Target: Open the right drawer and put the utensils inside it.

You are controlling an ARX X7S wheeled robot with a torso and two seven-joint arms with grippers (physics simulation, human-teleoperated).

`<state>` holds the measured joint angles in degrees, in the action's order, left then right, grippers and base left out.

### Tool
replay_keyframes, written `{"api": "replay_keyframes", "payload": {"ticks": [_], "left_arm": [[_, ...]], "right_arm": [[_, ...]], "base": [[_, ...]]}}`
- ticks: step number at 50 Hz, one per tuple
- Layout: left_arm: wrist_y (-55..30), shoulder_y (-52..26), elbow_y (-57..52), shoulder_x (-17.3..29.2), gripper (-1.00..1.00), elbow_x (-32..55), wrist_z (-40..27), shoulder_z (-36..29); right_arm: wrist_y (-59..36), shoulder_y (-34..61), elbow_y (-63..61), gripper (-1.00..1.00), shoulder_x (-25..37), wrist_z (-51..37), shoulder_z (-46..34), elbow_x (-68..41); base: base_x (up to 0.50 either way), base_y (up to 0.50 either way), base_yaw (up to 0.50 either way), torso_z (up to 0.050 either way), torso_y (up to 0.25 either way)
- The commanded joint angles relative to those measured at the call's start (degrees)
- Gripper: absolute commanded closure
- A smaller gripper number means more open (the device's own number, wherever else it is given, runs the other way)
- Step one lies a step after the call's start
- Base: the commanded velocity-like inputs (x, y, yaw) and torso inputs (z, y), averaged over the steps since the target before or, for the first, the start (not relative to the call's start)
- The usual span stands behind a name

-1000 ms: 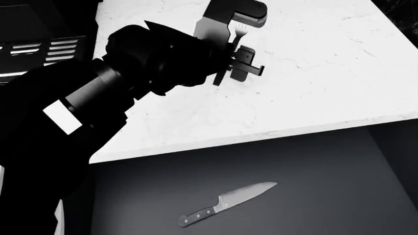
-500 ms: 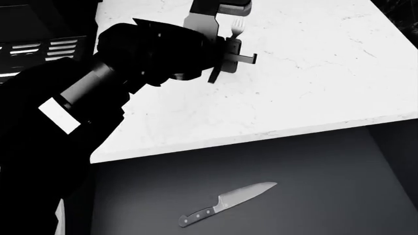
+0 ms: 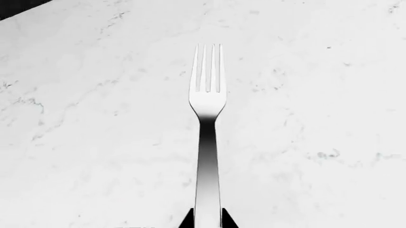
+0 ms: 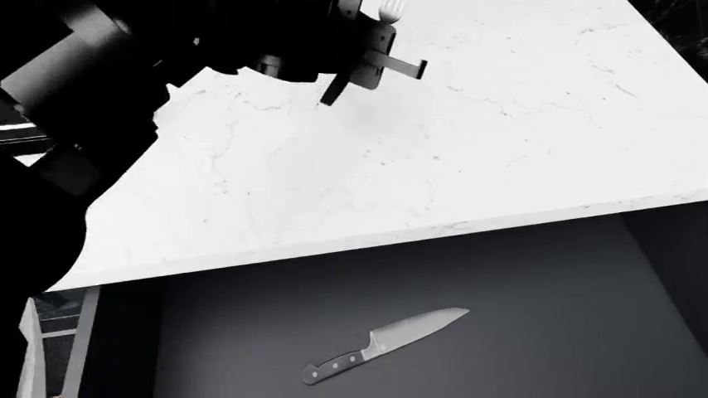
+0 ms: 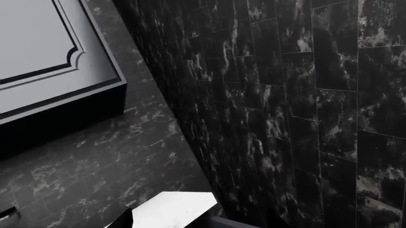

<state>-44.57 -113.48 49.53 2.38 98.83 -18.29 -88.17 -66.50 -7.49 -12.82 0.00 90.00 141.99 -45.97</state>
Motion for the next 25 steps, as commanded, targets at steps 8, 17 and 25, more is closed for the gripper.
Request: {"api": "replay_keyframes", "payload": {"ticks": [8,17,25], "left_arm": [[-9.02,-9.75,-22.02,12.30,1.00,7.99,3.85,4.93],[-10.30,-9.73,-36.20,16.91,1.00,6.26,10.86,6.59],[-10.70,-8.92,-42.24,17.61,1.00,3.94,14.83,6.51]], "right_arm": [[-0.46,0.33,-0.91,-1.00,0.00,0.00,0.01,0.08],[-0.71,-0.01,-0.84,-1.00,0.00,0.00,0.14,-0.24],[-1.41,0.10,-1.31,-1.00,0.00,0.00,0.71,-0.45]], "base": [[0.00,0.00,0.00,0.000,0.000],[0.00,0.00,0.00,0.000,0.000],[0.00,0.00,0.00,0.000,0.000]]}}
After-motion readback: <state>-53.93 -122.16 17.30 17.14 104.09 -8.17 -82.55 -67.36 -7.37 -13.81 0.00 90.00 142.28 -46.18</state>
